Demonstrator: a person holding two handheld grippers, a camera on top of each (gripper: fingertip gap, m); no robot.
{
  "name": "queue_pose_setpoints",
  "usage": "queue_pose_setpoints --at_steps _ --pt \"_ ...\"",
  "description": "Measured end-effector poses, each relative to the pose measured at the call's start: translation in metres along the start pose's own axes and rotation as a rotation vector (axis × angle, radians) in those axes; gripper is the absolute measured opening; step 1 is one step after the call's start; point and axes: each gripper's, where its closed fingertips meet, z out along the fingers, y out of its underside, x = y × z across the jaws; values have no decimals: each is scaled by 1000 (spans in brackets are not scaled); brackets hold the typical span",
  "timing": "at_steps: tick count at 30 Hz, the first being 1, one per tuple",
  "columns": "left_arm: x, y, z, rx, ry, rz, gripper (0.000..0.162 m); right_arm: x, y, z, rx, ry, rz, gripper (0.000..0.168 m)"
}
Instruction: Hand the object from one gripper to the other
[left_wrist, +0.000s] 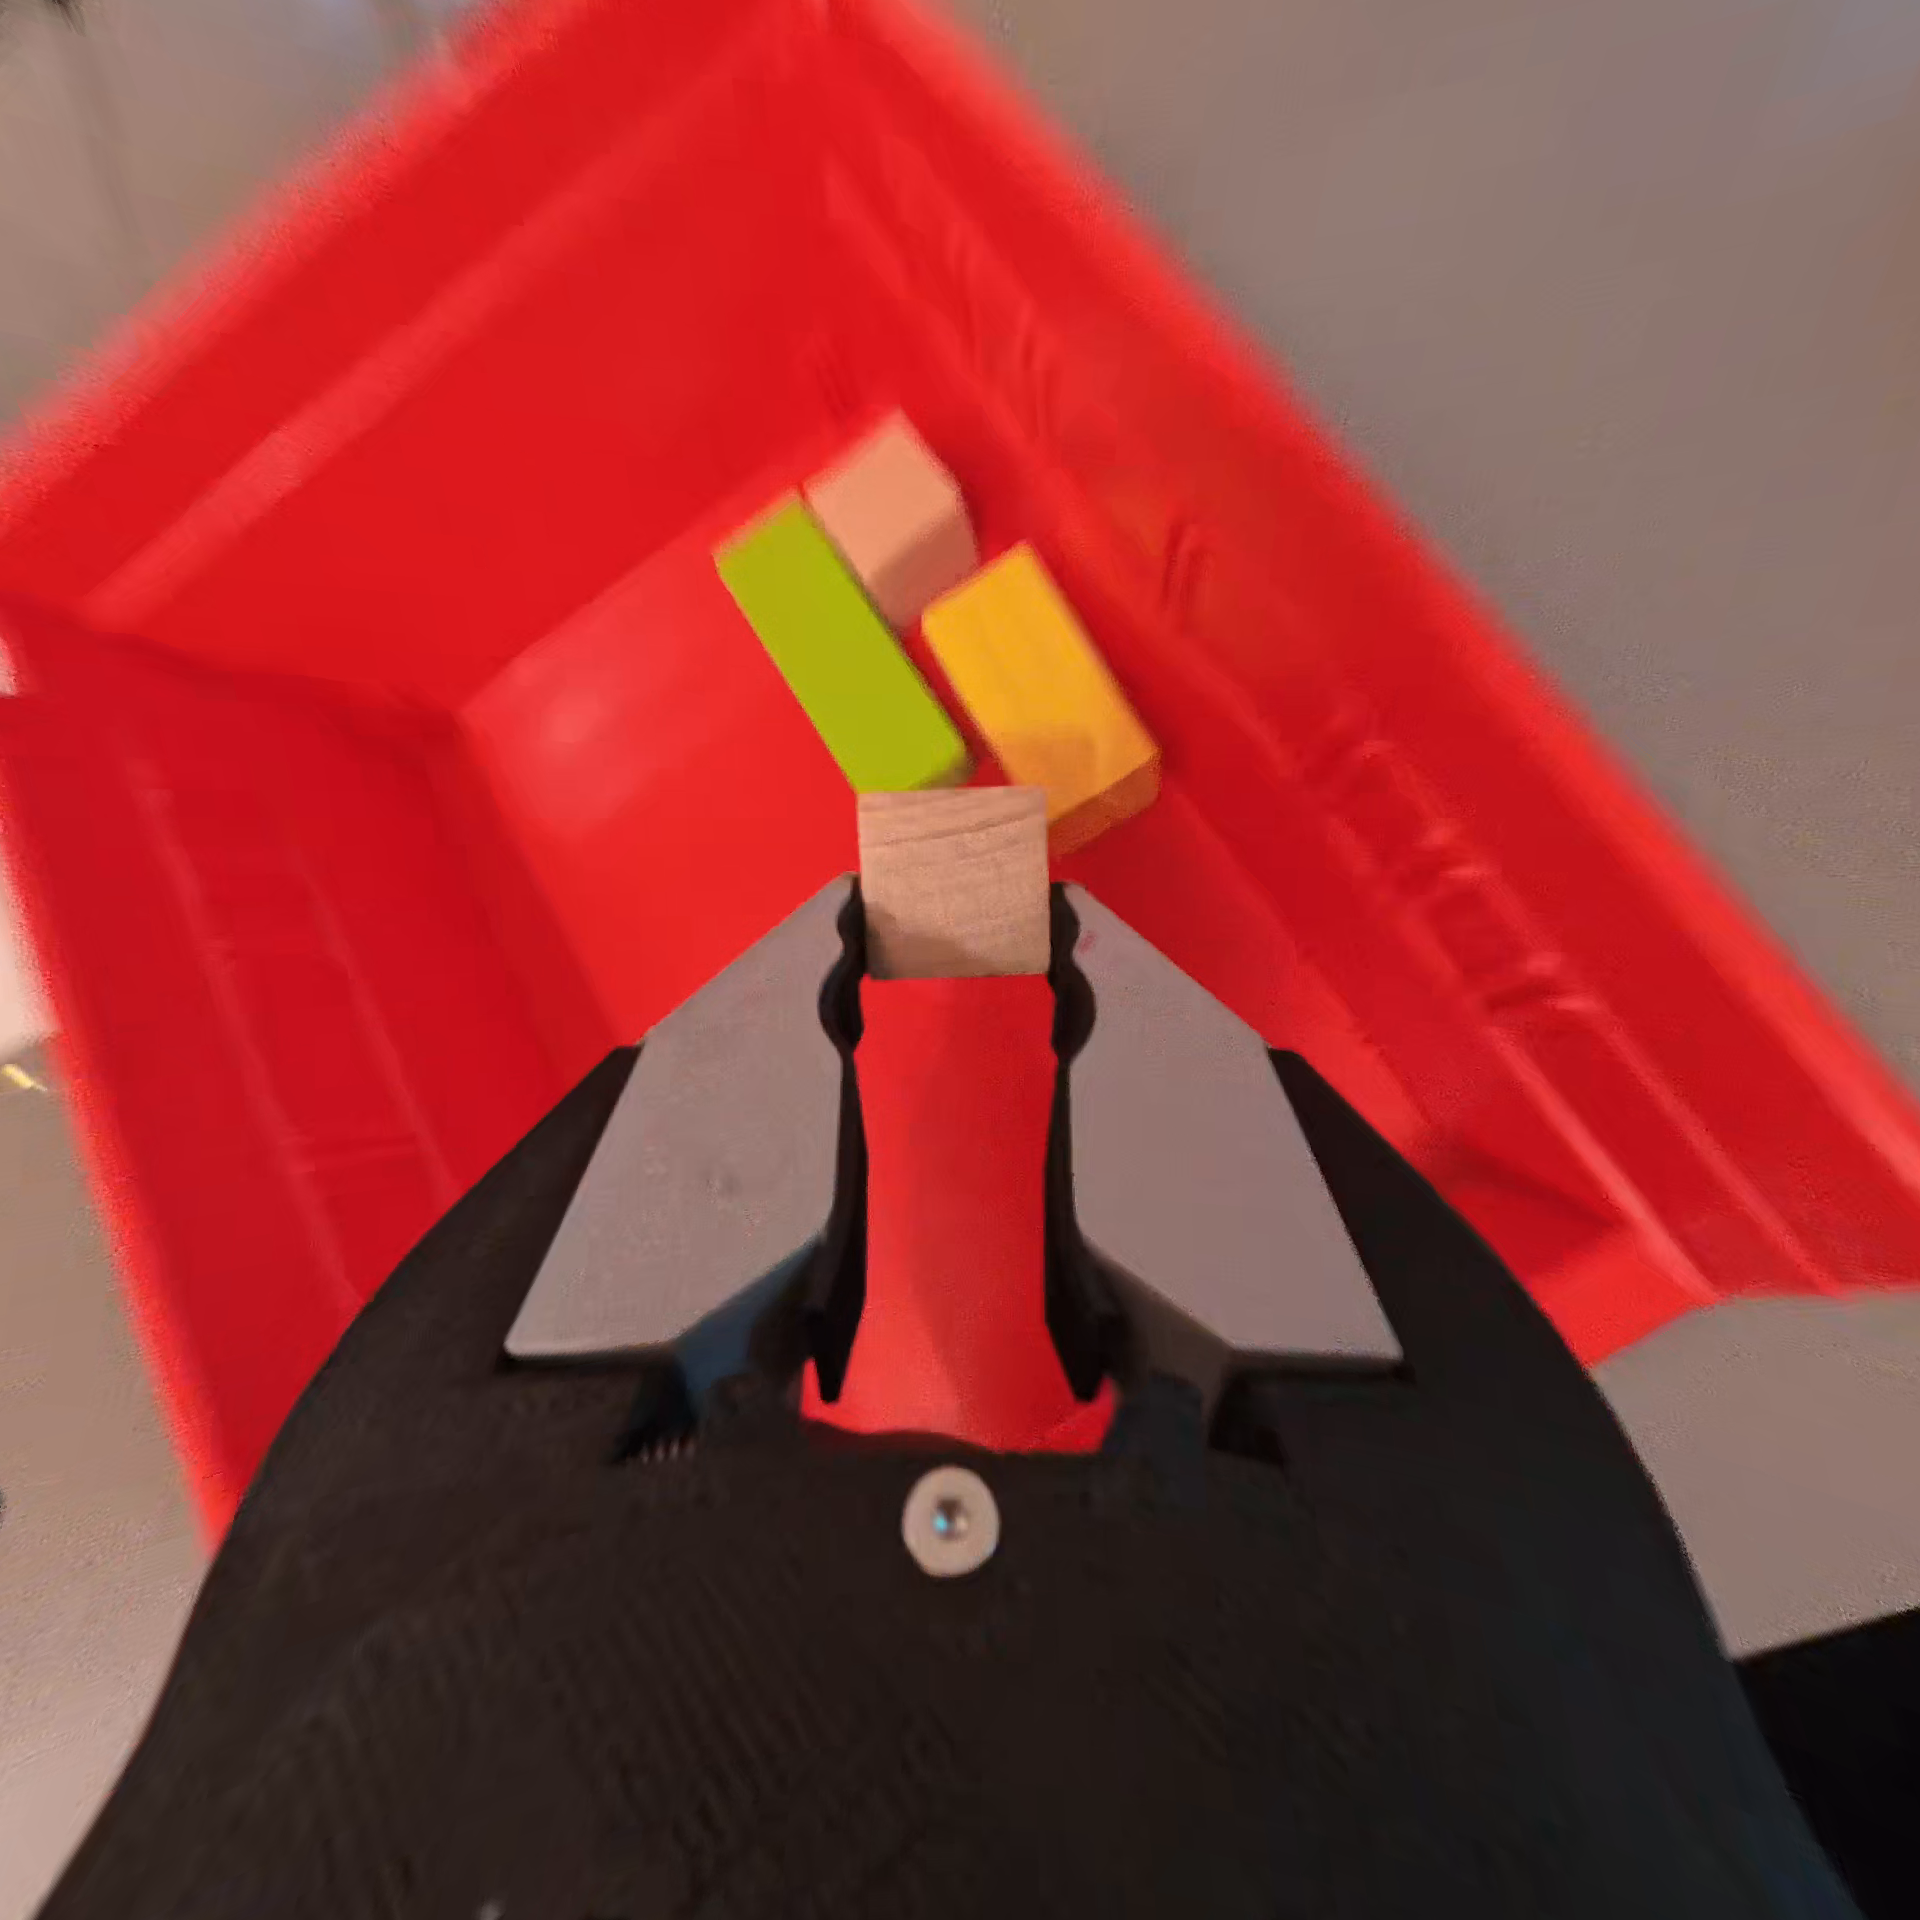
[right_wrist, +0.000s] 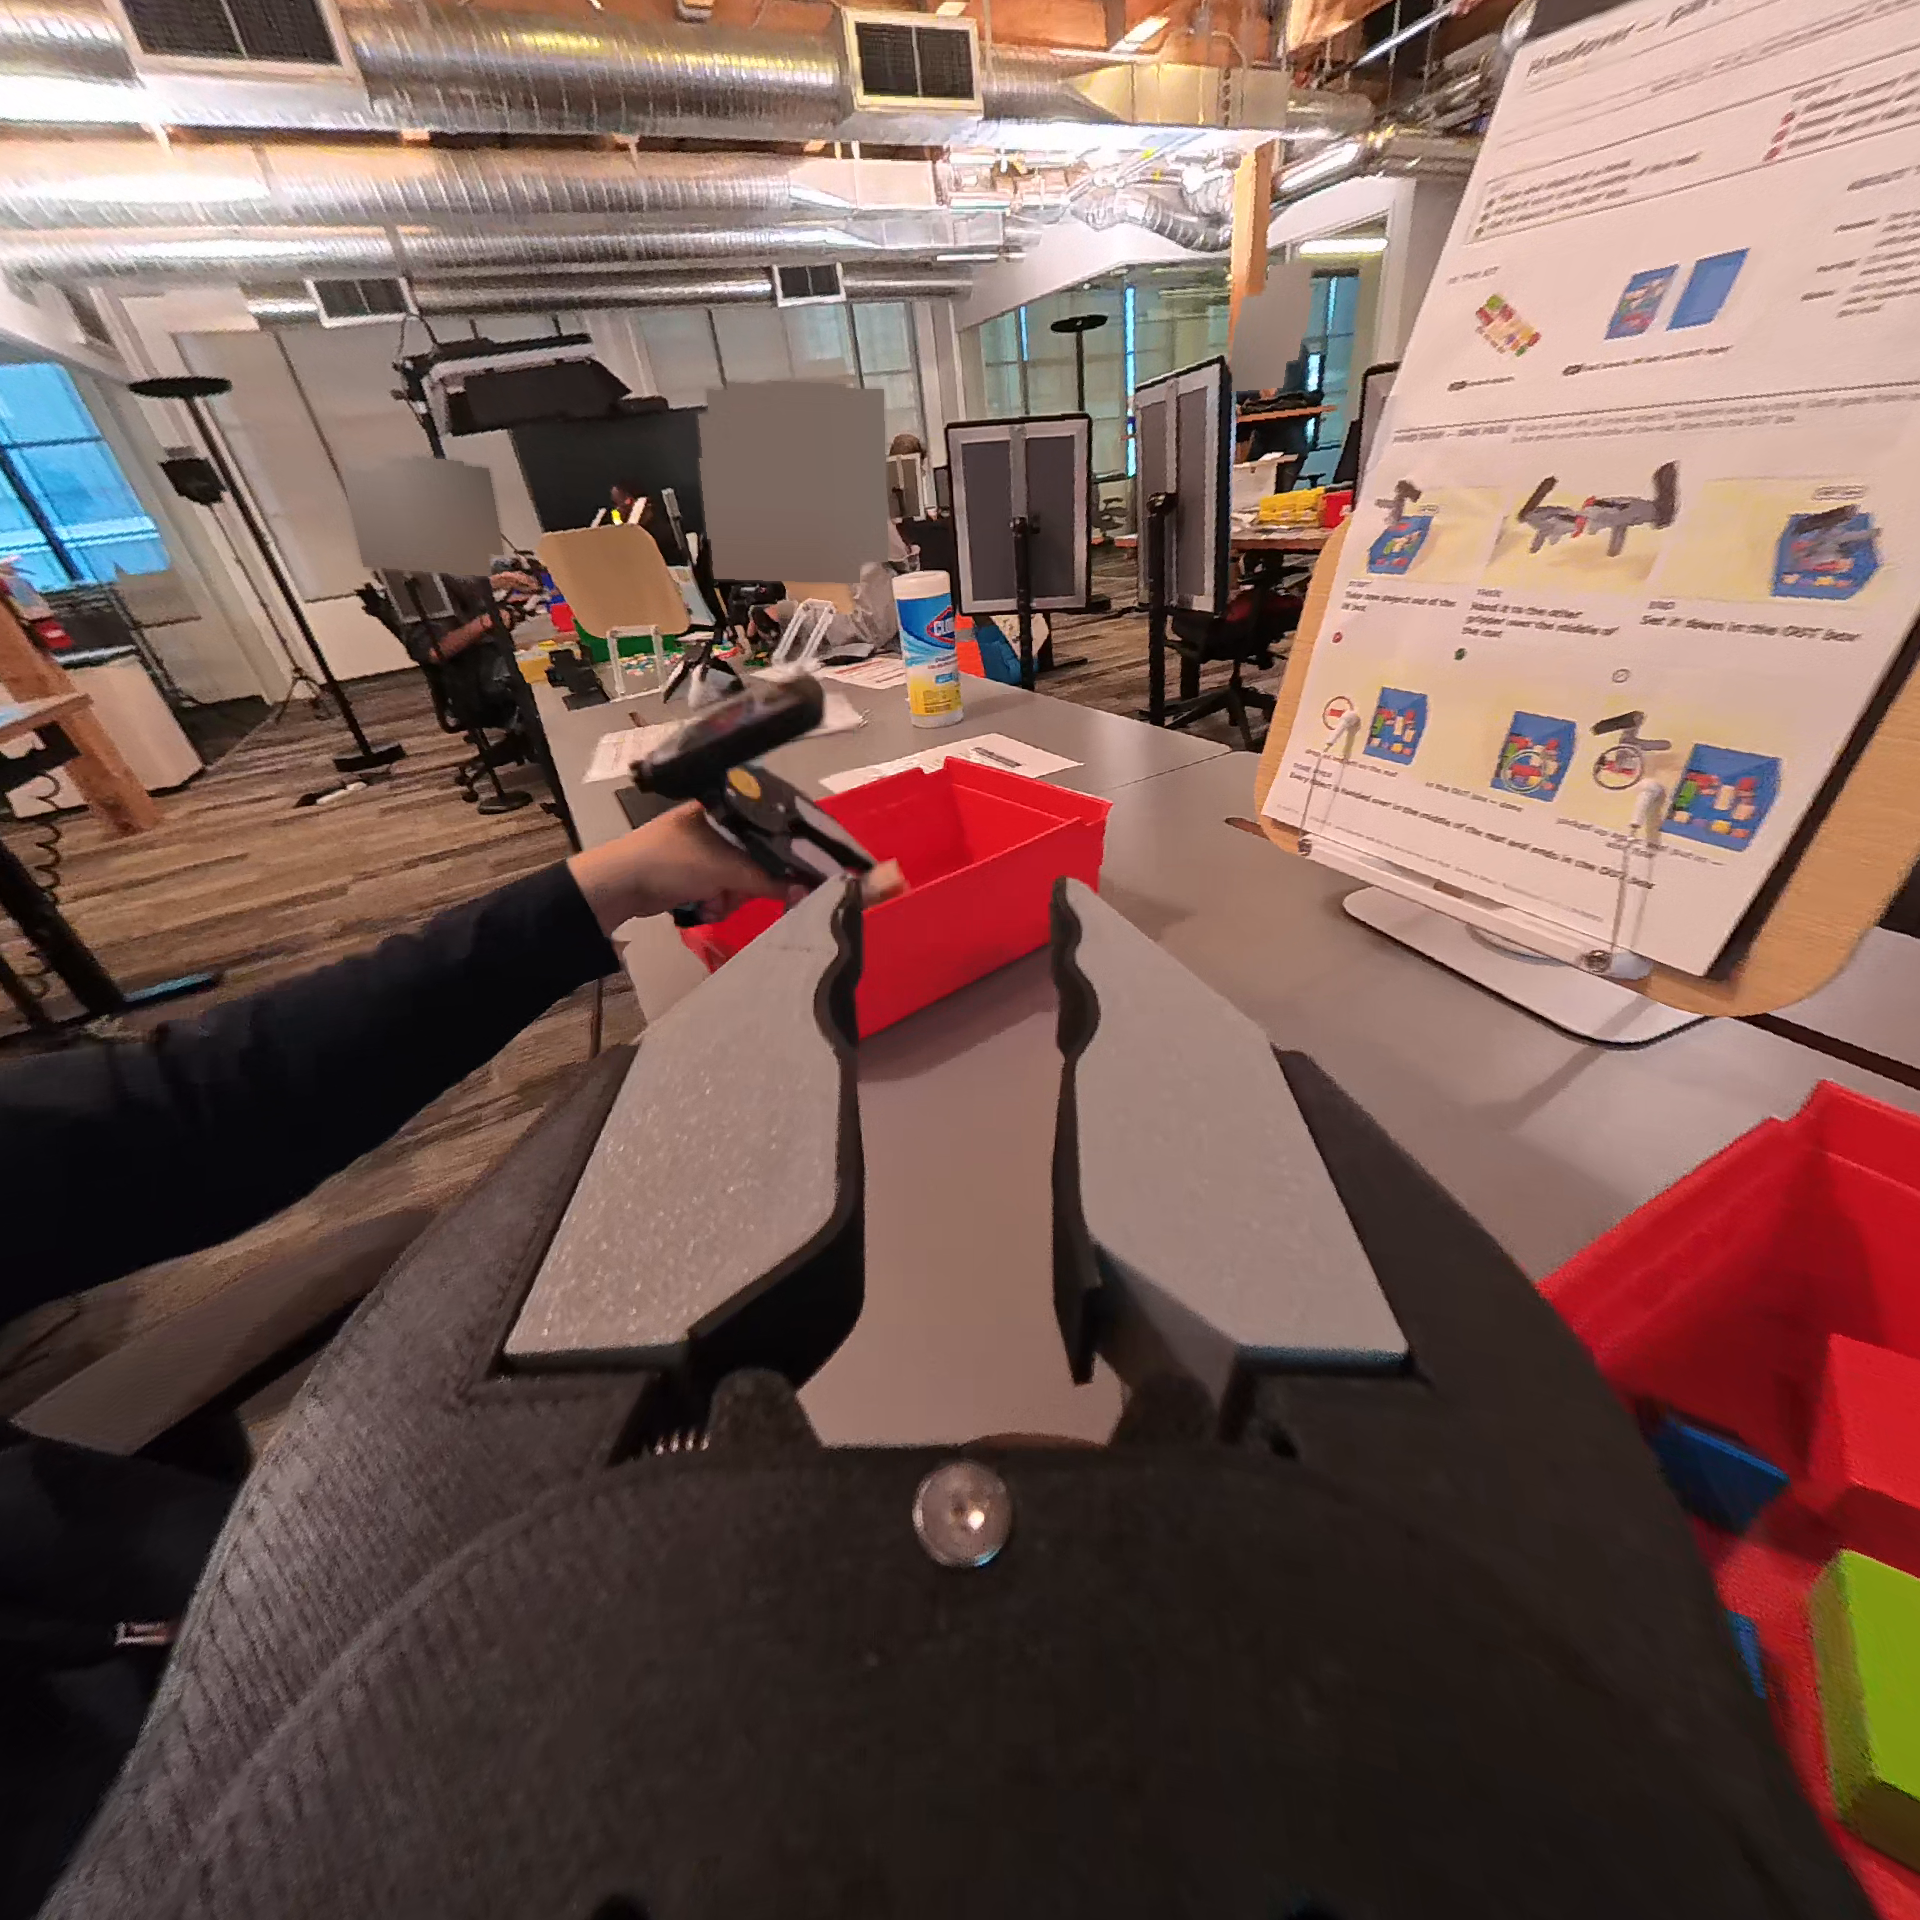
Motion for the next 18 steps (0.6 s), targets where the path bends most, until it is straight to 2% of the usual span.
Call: queue_pose_setpoints --at_steps 3,5,7,9,13,18 --pt "30 -47 -61 359 -69 171 32 -14 11 13 -50 -71 25 34" --pt "77 -69 -111 617 -89 362 32 -33 22 25 -91 -163 52 35" --pt "131 -78 -156 835 -109 554 32 -63 35 39 -140 -309 97 38" --pt "192 -74 -192 1021 -65 748 32 -96 49 49 -204 -469 150 40" --pt "265 -67 -244 1274 41 838 32 -136 66 58 -271 -654 228 46" --pt "304 -60 -275 1405 154 863 31 -173 57 38 -276 -962 408 52"
